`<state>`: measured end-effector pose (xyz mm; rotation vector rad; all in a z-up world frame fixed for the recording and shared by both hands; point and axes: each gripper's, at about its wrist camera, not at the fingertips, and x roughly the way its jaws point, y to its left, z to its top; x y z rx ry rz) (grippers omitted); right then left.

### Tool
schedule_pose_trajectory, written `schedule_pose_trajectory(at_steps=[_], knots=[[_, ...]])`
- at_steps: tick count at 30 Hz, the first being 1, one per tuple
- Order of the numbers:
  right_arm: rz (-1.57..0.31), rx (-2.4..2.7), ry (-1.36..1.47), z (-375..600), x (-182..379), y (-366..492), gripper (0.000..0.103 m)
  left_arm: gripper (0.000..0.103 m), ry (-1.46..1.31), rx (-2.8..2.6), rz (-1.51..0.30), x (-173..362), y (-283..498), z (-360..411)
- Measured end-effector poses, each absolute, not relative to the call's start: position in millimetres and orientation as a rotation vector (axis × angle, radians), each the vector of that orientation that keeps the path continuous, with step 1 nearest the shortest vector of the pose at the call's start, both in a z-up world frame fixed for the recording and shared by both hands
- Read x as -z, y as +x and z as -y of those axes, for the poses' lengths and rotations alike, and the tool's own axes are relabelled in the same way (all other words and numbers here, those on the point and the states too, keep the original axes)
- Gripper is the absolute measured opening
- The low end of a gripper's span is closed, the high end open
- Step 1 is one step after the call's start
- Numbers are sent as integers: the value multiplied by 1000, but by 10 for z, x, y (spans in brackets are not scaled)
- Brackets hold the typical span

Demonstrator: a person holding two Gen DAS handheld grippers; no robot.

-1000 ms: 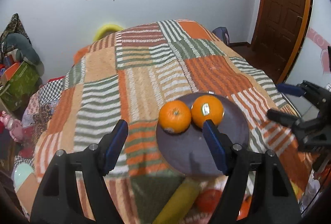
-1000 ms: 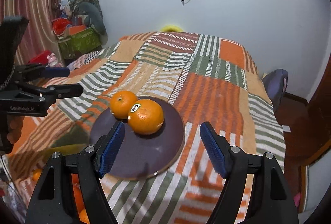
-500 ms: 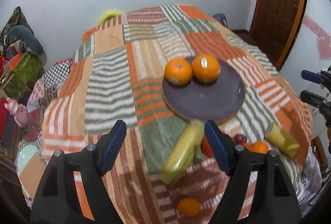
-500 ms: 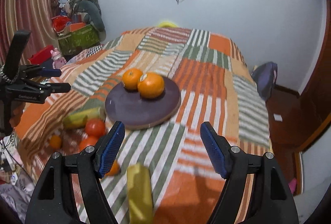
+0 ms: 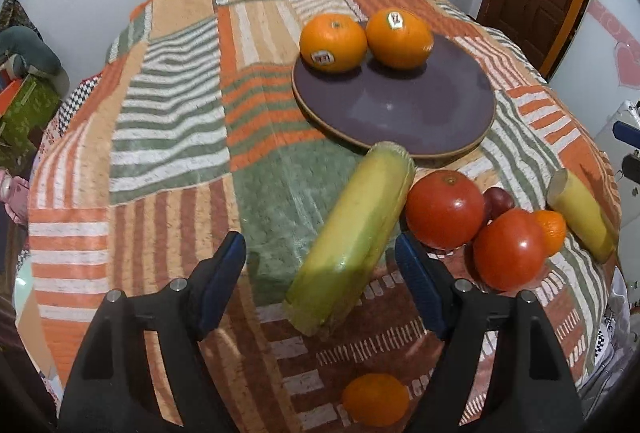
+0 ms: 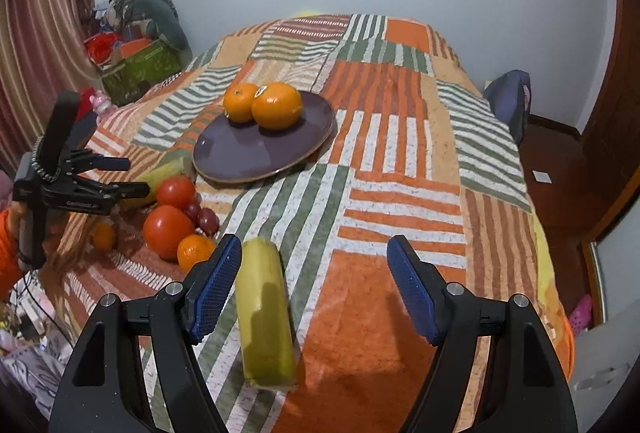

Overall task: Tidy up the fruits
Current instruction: 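Grasp the green-yellow corn cob with the left tool while the right tool grasps the pale yellow cob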

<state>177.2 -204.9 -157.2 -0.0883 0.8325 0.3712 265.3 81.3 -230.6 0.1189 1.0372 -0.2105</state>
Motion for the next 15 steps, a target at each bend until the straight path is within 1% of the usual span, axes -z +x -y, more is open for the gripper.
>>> schedule_pose_trajectory(at_steps=[1,3,5,6,9,13,15], knots=[[-841,-381,-91,2037,1600,1774,71,75,109,211,-1040,2334,2670,-818],[-855,-396,-102,1997,1649,1778,63,71,88,228,-1050,2369,2705,-820],[-874,-412,-104,1962,1708,1789,60,65,70,245,-1054,2385,2724,-814],[-885,-421,-101,1946,1737,1794,57,64,66,253,-1057,2394,2737,-797],[-924,-446,-96,1887,1847,1820,47,54,62,272,-1072,2445,2771,-735],[-958,-472,-82,1833,1954,1834,44,53,65,257,-1068,2469,2785,-709],[-977,-483,-73,1807,1993,1836,44,51,51,254,-1071,2469,2782,-732]])
